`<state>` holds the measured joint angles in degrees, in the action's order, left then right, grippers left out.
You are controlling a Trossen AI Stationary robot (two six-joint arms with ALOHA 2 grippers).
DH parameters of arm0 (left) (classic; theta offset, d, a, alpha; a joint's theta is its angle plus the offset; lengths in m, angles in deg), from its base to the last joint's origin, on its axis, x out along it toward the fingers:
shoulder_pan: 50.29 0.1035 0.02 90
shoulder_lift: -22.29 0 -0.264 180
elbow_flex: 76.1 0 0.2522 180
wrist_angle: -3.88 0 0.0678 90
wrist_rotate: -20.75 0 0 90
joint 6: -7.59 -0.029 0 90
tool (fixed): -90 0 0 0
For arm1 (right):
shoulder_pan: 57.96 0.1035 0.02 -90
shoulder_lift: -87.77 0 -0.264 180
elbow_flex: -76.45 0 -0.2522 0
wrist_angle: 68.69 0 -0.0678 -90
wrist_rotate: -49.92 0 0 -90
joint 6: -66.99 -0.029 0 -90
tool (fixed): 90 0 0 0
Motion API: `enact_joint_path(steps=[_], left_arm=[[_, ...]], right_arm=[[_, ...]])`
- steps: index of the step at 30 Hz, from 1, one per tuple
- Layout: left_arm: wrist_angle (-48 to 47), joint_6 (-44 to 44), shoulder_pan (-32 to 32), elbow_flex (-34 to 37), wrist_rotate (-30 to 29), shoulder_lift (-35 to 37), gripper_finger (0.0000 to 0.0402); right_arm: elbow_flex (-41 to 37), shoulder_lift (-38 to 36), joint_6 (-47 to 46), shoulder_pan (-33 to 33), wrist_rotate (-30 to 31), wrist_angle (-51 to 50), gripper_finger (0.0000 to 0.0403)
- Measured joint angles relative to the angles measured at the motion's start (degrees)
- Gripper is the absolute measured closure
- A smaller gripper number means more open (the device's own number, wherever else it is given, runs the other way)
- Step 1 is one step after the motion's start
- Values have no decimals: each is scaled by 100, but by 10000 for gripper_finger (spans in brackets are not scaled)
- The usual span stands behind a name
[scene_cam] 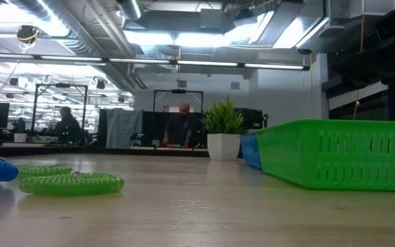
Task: Sort spring keychains
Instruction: Put the green spring keychain into the green bin
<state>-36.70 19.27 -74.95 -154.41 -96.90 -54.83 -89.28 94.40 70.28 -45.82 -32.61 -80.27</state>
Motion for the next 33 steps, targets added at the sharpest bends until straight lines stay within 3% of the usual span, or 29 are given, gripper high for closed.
enact_joint_path(steps=[21,33], left_arm=[[3405,-1981,1203,-2,1438,-1515,380],[5027,-2052,1406,-2,1579,-2746,380]], right_arm=[[0,-1,0,-1,0,2,267],[0,-2,0,-2,0,2,267]])
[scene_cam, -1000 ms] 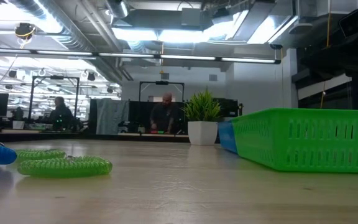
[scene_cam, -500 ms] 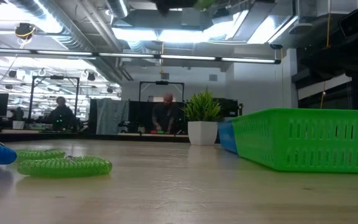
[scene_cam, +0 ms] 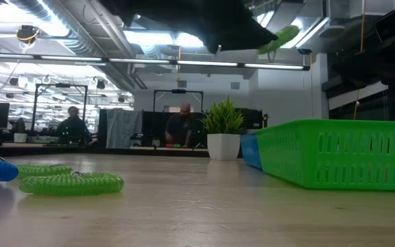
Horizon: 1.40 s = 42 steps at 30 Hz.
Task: Sort spring keychains
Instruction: Put the green spring keychain into the green bin
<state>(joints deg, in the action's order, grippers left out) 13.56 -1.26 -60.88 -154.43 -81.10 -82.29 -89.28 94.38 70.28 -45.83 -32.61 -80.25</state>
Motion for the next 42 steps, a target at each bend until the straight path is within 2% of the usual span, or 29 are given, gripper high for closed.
enact_joint_path(steps=[17,20,23,28,42], left_arm=[[39,9,33,2,-57,-167,380],[12,10,52,-18,97,-167,380],[-357,33,81,-271,304,-172,380],[-1151,-16,102,-728,92,-189,380],[-1254,-290,161,-920,49,-189,380]], right_arm=[[0,2,-1,2,0,-2,267],[0,0,0,2,0,-1,267],[0,2,0,2,0,0,267],[-1,0,0,1,0,0,267],[-1,0,-1,2,0,-1,267]])
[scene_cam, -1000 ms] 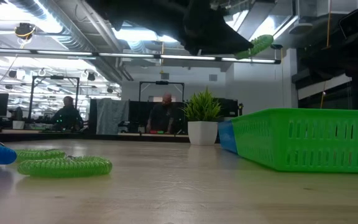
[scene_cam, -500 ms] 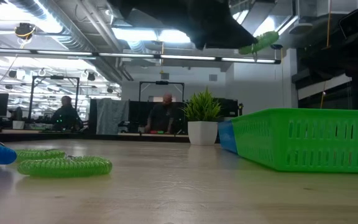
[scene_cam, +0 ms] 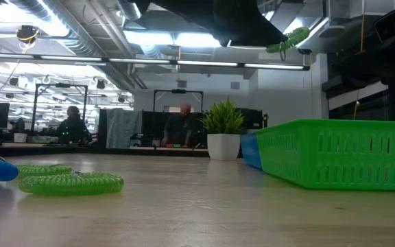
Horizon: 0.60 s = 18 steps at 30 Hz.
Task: Sort spring keychains
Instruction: Put the green spring keychain into the green bin
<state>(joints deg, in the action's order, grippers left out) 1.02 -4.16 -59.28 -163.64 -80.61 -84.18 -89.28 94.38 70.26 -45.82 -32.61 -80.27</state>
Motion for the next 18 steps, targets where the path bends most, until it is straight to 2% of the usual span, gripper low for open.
enact_joint_path(steps=[13,18], left_arm=[[-226,-177,5,0,112,-12,380],[-146,-252,-37,-67,257,-221,380]], right_arm=[[0,1,1,-1,0,1,267],[1,2,1,0,0,1,267]])
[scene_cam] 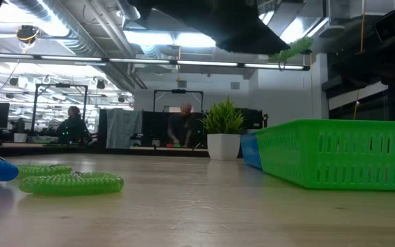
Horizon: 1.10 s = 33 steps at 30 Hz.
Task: Sort spring keychains
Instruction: Put the green spring keychain into the green bin
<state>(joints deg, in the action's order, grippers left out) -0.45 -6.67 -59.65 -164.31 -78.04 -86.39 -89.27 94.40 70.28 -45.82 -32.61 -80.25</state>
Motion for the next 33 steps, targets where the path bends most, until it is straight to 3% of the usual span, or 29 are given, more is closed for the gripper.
enact_joint_path(steps=[13,23,33], left_arm=[[-1504,-501,-106,-1459,-496,-1384,380],[-1681,-501,-117,-1513,-521,-1456,360],[-1694,-665,-255,-1513,-507,-1456,311]], right_arm=[[0,-1,-1,-1,-55,-13,267],[0,-2,-1,0,-57,-12,267],[0,-2,-1,0,-57,-11,267]])
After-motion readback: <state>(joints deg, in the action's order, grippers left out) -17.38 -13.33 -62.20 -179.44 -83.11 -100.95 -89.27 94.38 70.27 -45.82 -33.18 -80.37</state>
